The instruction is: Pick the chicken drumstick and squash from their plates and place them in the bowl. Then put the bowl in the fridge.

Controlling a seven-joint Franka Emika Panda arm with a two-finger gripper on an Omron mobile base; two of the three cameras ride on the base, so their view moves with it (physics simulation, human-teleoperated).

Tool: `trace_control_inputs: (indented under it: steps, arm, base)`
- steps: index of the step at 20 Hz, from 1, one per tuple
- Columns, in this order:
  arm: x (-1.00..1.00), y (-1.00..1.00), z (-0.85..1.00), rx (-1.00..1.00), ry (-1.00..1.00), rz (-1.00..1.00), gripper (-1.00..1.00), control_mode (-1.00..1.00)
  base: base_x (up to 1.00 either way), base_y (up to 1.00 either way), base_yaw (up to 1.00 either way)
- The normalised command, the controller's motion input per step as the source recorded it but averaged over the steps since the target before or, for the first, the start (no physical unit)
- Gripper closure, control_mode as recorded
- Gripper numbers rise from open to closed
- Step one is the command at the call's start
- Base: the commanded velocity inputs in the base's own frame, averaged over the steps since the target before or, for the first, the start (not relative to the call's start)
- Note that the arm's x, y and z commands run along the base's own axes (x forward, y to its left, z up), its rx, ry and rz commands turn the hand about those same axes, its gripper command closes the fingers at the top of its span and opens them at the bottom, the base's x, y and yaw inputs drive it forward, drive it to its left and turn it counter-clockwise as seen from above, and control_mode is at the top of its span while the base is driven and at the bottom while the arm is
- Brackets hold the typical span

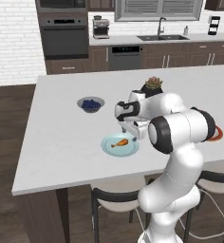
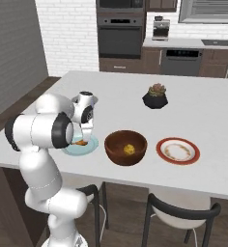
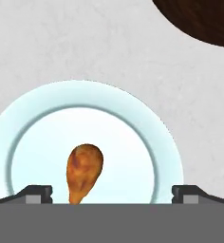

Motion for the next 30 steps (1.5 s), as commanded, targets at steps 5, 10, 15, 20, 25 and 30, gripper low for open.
trace_control_inputs:
  steps: [5, 10, 15, 20, 25, 30]
  arm:
    - [0.16, -0.01, -0.29, 0.04, 0.00, -0.07, -1.00, -1.00]
    - [0.09, 0.10, -0.05, 0.00, 0.00, -0.08, -1.00, -1.00]
    - [0.03, 0.08, -0.25, 0.00, 0.04, -0.07, -1.00, -1.00]
    - [0.01, 0.01, -0.21, 0.00, 0.04, -0.02, -1.00, -1.00]
    - [0.00, 0.14, -0.27, 0.00, 0.04, -0.01, -1.00, -1.00]
    - [0.10, 0.25, -0.28, 0.00, 0.03, -0.01, 1.00, -1.00]
  base:
    - [0.00, 0.00, 0.00]
    - [0.00, 0.00, 0.00]
    - [0.00, 0.00, 0.00]
    - [0.00, 0.00, 0.00]
    - [0.00, 0.00, 0.00]
    - [0.00, 0.00, 0.00]
